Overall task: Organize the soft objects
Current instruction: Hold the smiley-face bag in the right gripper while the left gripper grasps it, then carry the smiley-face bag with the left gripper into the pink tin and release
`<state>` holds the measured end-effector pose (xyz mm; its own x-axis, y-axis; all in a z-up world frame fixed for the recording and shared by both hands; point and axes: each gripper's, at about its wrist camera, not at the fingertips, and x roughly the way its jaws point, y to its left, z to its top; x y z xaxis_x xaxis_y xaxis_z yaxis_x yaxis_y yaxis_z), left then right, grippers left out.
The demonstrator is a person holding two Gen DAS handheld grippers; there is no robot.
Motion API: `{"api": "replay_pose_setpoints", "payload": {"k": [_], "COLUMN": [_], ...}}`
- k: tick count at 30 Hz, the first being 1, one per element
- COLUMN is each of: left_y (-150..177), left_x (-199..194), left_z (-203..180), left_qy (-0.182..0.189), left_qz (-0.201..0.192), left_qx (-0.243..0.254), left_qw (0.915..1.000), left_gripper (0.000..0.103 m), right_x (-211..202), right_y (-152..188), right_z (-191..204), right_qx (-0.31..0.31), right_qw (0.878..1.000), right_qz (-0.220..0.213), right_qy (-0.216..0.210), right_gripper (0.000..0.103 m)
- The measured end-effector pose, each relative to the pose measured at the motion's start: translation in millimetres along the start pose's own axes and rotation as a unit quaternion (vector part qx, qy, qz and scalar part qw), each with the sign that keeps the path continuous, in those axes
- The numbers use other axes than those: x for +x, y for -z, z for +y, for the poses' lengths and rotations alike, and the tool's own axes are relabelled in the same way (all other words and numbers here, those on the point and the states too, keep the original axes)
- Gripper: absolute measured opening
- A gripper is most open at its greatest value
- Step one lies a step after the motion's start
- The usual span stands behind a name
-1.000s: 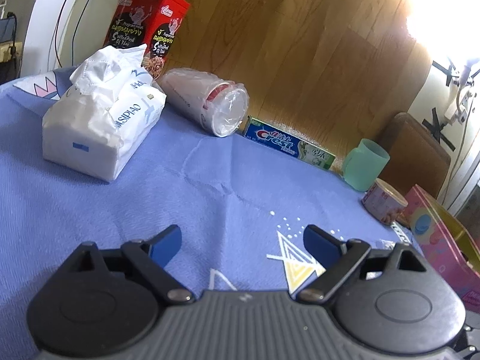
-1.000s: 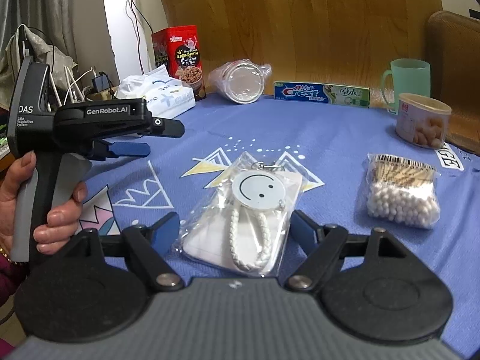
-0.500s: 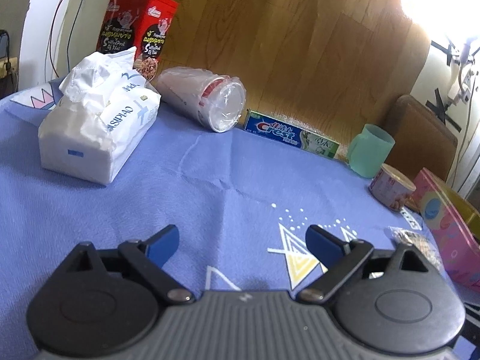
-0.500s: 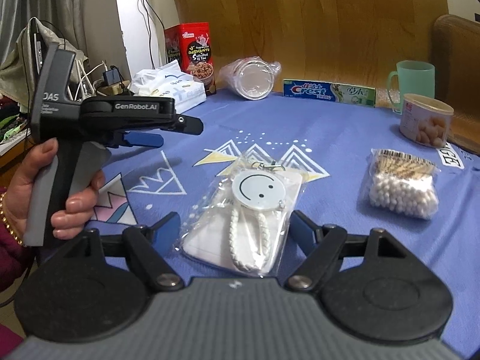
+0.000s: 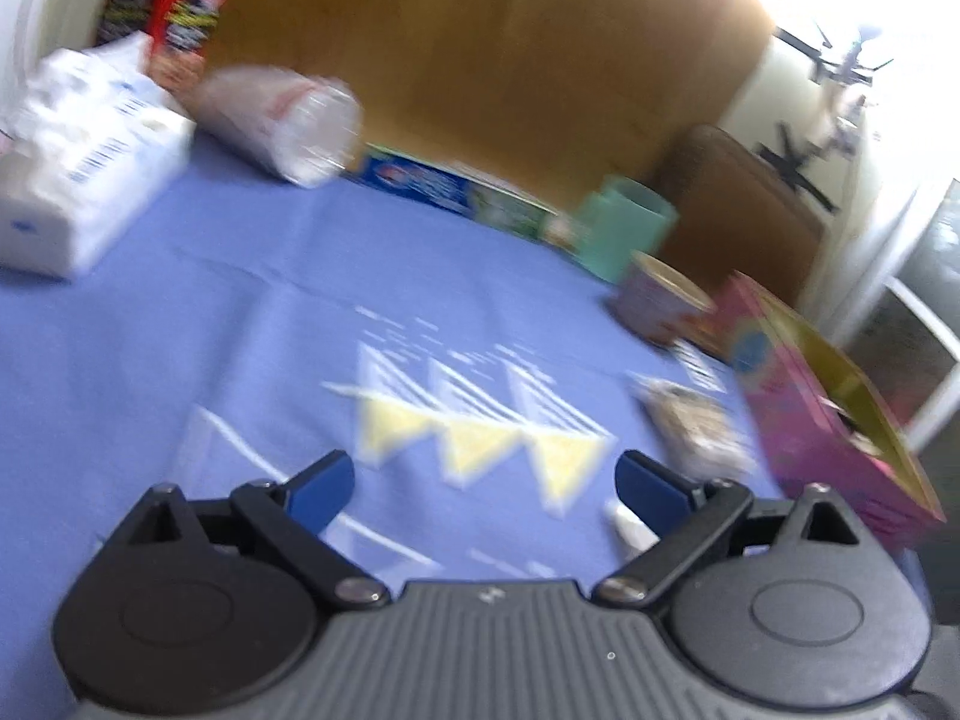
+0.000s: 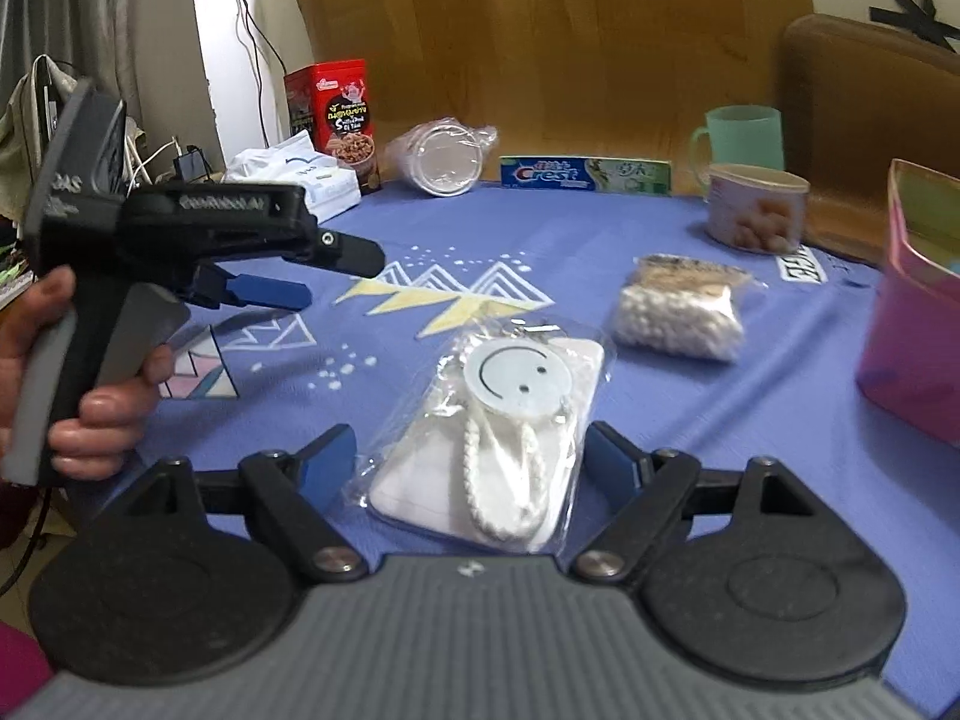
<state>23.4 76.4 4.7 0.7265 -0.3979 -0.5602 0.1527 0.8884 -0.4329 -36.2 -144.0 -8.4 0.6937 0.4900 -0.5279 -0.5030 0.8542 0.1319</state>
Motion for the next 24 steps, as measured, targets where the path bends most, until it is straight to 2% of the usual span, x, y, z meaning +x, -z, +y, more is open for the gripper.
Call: {"api": "replay_pose_setpoints", "payload": {"k": [3, 9, 12, 14, 15, 19, 22, 24], "left_y": [4, 18, 21, 24, 25, 27, 15, 3], "left_x": [2, 12, 18, 20, 21, 21, 19, 17], "left_z": [-17, -48, -58, -65, -69, -82, -89, -102], "left_qy": [0.042, 0.075, 0.079, 0.078, 0.084, 0.065, 0.091, 0.111], "left_qz": [0.029, 0.075, 0.091, 0.095, 0.100, 0.089, 0.080, 0.069], "left_qx": [0.000, 0.016, 0.020, 0.029, 0.031, 0.051, 0.043, 0.054], "left_qw": [0.9987, 0.9942, 0.9925, 0.9920, 0.9910, 0.9926, 0.9917, 0.9900], "left_gripper": [0.096, 0.095, 0.091, 0.084, 0.078, 0.076, 0.076, 0.073], "right_x": [-4, -4, -8, -9, -9, -12, -20, -31], "right_y": [4, 6, 9, 10, 11, 14, 12, 6], "right_z": [0, -2, -3, -4, -3, -3, -8, -12], "right_qx": [-0.007, -0.006, -0.007, -0.007, -0.009, -0.012, 0.003, 0.005], "right_qw": [1.000, 1.000, 1.000, 1.000, 1.000, 1.000, 0.999, 0.996], "right_qz": [-0.004, -0.011, -0.013, -0.014, -0.014, -0.025, -0.048, -0.081], "right_qy": [0.002, -0.001, -0.002, -0.003, -0.003, 0.002, 0.010, 0.023], "right_gripper": [0.085, 0.085, 0.085, 0.085, 0.083, 0.076, 0.075, 0.071]}}
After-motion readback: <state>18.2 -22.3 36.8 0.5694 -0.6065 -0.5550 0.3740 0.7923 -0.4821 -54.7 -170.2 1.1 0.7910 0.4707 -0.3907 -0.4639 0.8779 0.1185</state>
